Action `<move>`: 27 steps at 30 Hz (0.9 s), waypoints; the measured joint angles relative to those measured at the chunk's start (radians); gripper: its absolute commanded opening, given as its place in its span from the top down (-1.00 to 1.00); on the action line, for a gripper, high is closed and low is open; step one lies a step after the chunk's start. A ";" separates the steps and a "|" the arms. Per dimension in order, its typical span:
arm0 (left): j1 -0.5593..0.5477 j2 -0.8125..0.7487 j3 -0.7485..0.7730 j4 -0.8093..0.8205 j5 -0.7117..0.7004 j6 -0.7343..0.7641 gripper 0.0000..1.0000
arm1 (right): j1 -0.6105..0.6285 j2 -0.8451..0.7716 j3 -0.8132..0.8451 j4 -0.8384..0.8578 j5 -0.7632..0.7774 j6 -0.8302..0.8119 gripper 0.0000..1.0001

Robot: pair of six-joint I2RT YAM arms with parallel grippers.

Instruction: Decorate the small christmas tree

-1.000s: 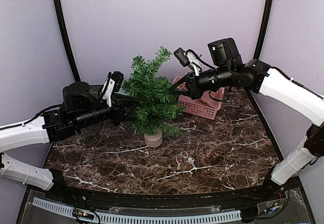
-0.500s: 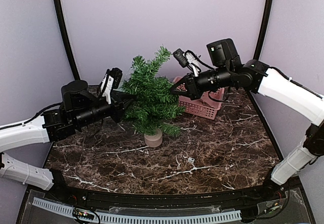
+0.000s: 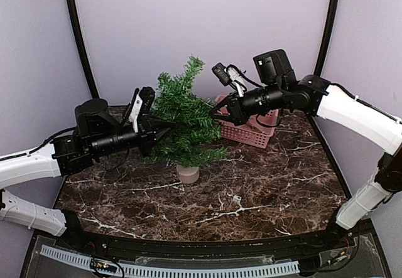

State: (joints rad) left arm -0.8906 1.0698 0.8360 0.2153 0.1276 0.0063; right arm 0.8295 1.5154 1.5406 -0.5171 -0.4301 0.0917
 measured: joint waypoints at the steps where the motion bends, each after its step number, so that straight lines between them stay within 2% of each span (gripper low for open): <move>1: 0.000 0.004 0.002 0.000 0.012 0.006 1.00 | 0.002 0.003 0.000 0.000 0.000 0.000 1.00; 9: 0.000 0.029 0.016 0.005 0.067 0.040 1.00 | 0.010 0.019 0.005 0.001 -0.001 0.000 1.00; 27: 0.000 0.105 0.094 -0.006 0.071 0.077 1.00 | 0.070 0.053 0.053 0.001 -0.021 0.002 1.00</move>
State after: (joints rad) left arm -0.8906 1.1751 0.9302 0.2092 0.1986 0.0837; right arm 0.8997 1.5684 1.5932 -0.5163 -0.4507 0.0937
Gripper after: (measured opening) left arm 0.007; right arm 0.005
